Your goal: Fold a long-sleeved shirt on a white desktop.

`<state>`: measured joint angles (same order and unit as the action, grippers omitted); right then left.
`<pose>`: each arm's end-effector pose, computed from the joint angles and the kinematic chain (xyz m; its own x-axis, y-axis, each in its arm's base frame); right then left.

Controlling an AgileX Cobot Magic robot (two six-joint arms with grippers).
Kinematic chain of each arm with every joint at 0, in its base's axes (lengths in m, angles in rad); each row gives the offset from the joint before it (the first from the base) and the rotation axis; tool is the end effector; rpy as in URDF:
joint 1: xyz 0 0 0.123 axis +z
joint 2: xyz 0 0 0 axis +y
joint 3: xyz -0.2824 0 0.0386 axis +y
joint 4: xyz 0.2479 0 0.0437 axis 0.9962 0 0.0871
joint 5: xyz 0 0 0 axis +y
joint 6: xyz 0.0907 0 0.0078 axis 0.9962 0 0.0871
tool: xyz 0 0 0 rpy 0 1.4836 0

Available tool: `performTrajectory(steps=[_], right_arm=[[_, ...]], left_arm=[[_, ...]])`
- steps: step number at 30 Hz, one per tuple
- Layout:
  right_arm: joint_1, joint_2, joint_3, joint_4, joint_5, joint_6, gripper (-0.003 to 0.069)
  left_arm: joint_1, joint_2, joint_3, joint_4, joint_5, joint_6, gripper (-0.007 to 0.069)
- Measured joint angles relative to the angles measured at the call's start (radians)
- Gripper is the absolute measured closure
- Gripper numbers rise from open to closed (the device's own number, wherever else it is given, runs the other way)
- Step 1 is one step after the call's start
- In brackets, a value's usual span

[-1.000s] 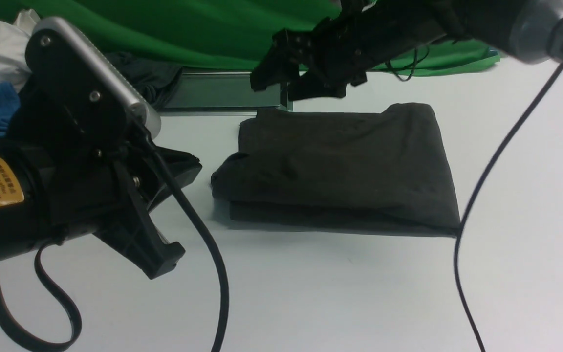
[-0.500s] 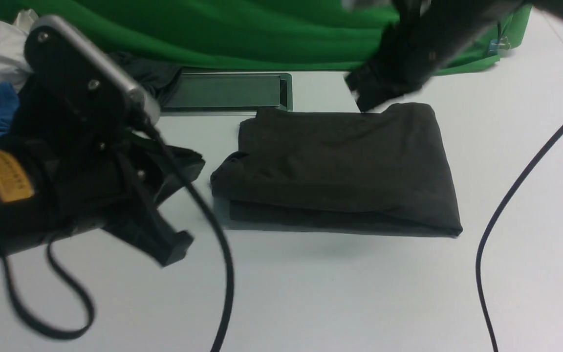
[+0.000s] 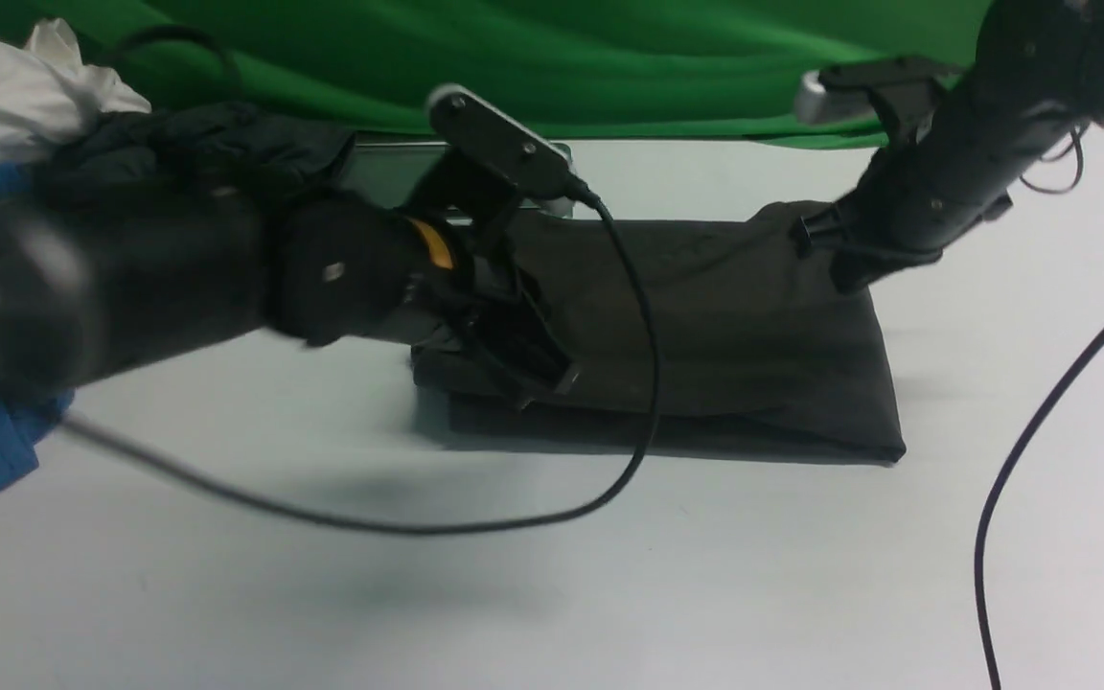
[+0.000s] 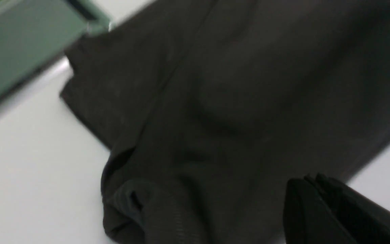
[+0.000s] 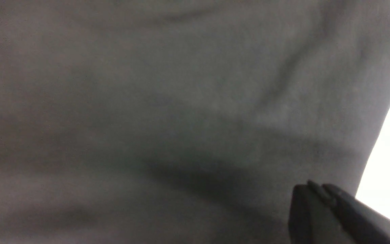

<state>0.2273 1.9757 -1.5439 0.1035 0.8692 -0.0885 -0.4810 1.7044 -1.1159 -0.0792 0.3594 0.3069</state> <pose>0.4095 0.1021 0.2183 -0.9063 -0.2317 -0.3534 -0.2713 0.9602 0.0663 0.3230 -0.1714 0.2275 -0.5432 0.5435 -0.6400 0.6206 0.7733 0.1300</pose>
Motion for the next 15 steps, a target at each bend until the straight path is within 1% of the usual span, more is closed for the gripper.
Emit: performTrajectory(steps=[1, 6, 13, 15], right_arm=[[-0.003, 0.000, 0.011, 0.000, -0.010, 0.001, 0.0640], [-0.007, 0.000, 0.021, 0.000, -0.064, 0.003, 0.0640], [-0.008, 0.000, 0.021, 0.002, -0.151, 0.015, 0.0638], [-0.008, 0.000, 0.023, 0.002, -0.198, 0.020, 0.0638]], left_arm=[[0.013, 0.055, -0.016, -0.002, 0.019, 0.004, 0.0606], [0.032, 0.168, -0.025, -0.003, 0.100, 0.037, 0.0606], [0.032, 0.159, -0.034, -0.003, 0.132, 0.051, 0.0606], [0.032, 0.114, -0.034, -0.003, 0.139, 0.053, 0.0606]])
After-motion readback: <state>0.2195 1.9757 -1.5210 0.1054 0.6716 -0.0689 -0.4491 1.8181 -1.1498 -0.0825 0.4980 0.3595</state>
